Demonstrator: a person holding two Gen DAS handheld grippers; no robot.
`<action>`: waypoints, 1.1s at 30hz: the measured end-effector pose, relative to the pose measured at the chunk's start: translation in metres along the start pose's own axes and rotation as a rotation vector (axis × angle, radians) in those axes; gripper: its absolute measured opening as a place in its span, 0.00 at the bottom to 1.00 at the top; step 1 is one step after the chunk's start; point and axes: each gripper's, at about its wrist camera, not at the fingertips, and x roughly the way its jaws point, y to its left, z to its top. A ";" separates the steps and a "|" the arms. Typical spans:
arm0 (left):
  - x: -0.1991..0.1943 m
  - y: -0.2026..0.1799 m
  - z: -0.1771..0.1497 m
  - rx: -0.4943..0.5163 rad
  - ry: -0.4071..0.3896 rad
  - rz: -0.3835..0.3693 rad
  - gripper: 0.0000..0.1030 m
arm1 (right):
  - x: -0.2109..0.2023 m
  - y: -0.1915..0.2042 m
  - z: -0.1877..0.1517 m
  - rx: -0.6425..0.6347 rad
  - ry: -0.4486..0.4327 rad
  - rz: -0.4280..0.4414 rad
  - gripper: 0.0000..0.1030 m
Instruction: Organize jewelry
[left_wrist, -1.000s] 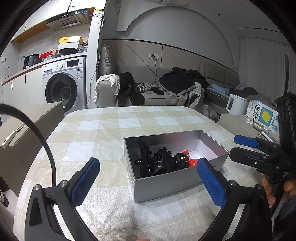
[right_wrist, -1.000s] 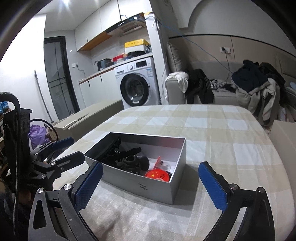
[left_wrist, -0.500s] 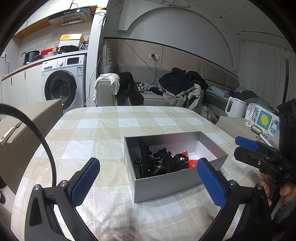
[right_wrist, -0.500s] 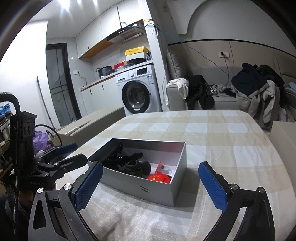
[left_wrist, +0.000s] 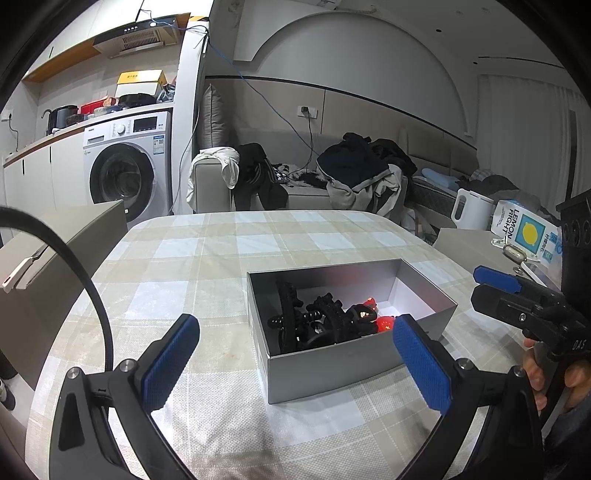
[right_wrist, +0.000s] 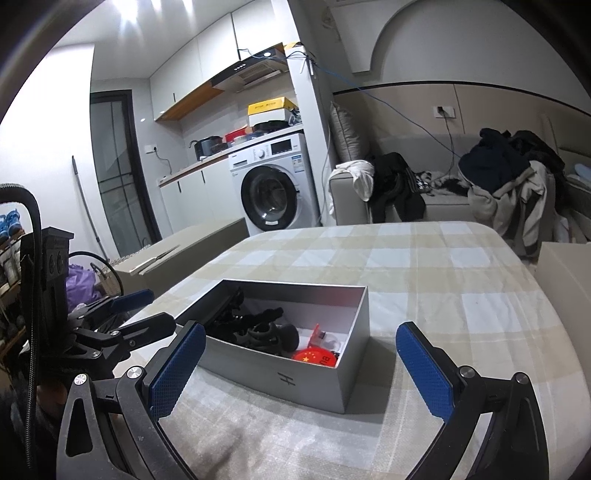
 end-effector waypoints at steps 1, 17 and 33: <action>0.000 0.000 0.000 0.001 -0.001 0.001 0.99 | 0.000 0.000 0.000 0.000 0.000 -0.001 1.00; -0.001 0.001 0.000 -0.007 -0.001 0.002 0.99 | 0.001 0.000 0.000 -0.002 0.001 -0.001 1.00; -0.001 0.001 0.000 -0.007 0.000 0.001 0.99 | 0.002 0.002 0.000 -0.015 0.003 -0.001 1.00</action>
